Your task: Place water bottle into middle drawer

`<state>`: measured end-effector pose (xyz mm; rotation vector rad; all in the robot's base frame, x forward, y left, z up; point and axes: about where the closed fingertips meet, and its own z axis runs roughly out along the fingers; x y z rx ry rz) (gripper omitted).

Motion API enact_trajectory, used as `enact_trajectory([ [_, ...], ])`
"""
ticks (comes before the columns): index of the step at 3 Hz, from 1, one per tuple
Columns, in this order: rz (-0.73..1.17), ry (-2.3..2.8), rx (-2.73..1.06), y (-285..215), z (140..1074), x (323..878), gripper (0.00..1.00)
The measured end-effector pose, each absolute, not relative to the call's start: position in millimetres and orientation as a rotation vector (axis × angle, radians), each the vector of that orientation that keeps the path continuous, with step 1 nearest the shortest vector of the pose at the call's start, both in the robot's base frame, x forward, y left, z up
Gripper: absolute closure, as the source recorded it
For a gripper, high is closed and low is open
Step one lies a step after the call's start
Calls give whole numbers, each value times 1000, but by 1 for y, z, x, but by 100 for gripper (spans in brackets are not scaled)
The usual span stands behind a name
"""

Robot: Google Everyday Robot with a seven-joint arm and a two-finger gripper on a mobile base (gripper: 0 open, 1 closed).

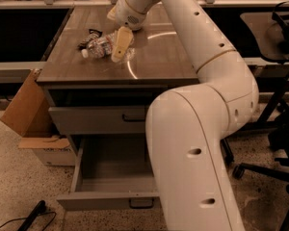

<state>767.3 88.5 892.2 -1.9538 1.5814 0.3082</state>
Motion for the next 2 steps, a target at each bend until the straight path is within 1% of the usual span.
enact_trajectory([
  [1, 354, 1591, -1946, 104, 882, 774, 0],
  [2, 340, 1626, -1940, 110, 875, 780, 0],
])
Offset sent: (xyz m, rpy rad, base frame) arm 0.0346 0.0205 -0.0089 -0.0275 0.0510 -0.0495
